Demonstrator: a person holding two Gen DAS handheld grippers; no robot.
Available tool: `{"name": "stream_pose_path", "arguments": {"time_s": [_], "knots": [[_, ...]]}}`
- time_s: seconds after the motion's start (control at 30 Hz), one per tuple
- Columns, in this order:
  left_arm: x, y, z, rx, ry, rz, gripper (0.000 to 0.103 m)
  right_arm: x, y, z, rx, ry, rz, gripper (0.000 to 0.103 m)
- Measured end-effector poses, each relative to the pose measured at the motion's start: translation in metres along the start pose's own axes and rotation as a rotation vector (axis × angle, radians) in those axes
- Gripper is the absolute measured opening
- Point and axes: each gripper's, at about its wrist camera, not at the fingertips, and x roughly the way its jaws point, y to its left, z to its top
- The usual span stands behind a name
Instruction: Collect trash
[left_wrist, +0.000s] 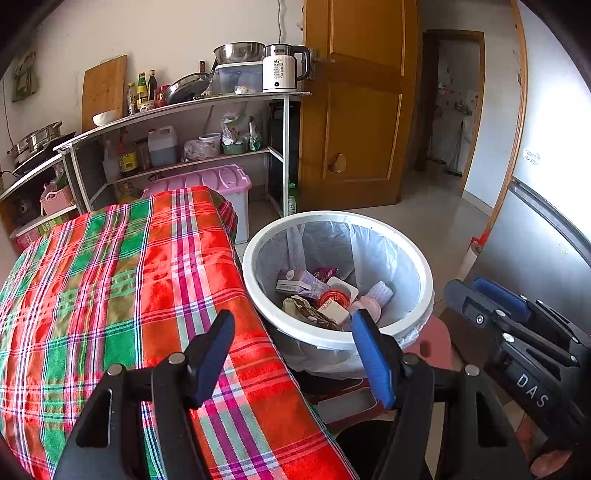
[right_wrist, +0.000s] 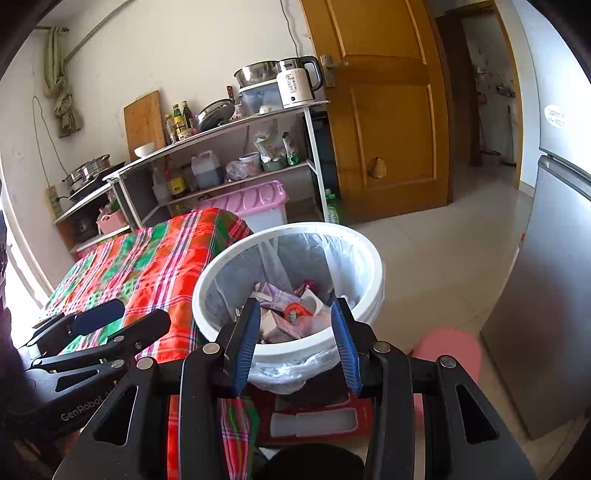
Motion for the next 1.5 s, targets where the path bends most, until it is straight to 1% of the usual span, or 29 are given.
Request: {"name": "stream_pose_path", "arguments": {"time_s": [0.07, 0.2, 0.33, 1.5], "knots": [[-0.0029, -0.0005, -0.001, 0.0, -0.013, -0.003, 0.068, -0.0024, 0.0005, -0.0004, -0.002, -0.01, -0.006, 0.041], [-0.0052, -0.0007, -0.0016, 0.003, -0.025, 0.023, 0.068, -0.0034, 0.0023, -0.0007, 0.001, -0.011, -0.009, 0.041], [-0.0073, 0.0014, -0.0012, -0.008, -0.034, 0.02, 0.068, -0.0066, 0.0056, -0.0015, -0.007, -0.016, -0.005, 0.041], [-0.0102, 0.0047, -0.0035, -0.023, -0.024, 0.03, 0.068, -0.0098, 0.0071, -0.0017, -0.009, -0.008, 0.012, 0.041]]}}
